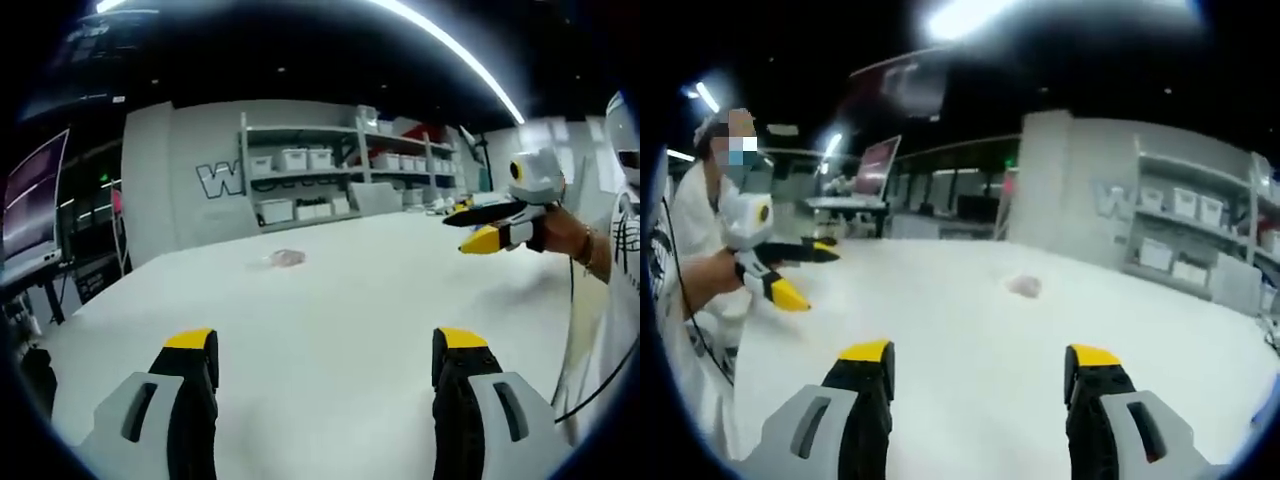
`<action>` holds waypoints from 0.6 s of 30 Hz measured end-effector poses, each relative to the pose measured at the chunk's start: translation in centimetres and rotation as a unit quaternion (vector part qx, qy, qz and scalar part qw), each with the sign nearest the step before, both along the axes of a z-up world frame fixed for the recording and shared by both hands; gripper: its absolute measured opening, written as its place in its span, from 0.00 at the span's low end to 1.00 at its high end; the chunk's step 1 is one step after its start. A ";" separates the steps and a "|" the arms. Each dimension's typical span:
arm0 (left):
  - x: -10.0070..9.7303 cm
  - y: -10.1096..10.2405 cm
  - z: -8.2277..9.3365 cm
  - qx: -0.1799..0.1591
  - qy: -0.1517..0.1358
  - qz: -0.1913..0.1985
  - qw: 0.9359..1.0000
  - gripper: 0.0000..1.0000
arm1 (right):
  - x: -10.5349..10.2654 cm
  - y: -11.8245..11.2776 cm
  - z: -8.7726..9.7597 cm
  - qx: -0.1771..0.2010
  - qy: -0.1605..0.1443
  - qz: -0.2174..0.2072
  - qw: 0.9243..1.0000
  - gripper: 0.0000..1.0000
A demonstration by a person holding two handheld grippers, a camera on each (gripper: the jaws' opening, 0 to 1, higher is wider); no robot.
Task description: Open the resealable bag by pulling the two sides of the seal apart until the entire bag opening is separated and visibly accessible.
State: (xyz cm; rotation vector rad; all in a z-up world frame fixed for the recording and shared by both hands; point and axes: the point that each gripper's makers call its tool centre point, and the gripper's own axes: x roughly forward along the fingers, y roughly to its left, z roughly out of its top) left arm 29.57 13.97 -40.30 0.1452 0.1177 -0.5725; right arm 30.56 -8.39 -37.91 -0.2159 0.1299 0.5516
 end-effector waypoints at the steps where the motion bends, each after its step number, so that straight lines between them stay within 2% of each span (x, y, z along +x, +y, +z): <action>1: 0.0 0.0 0.0 0.002 0.000 -0.001 1.000 0.87 | 0.1 0.1 0.1 -0.002 0.000 0.002 1.000 0.67; 18: -0.1 0.9 0.6 -0.005 -0.010 0.005 1.000 0.87 | 4.0 1.2 1.2 -0.048 -0.018 0.013 0.999 0.62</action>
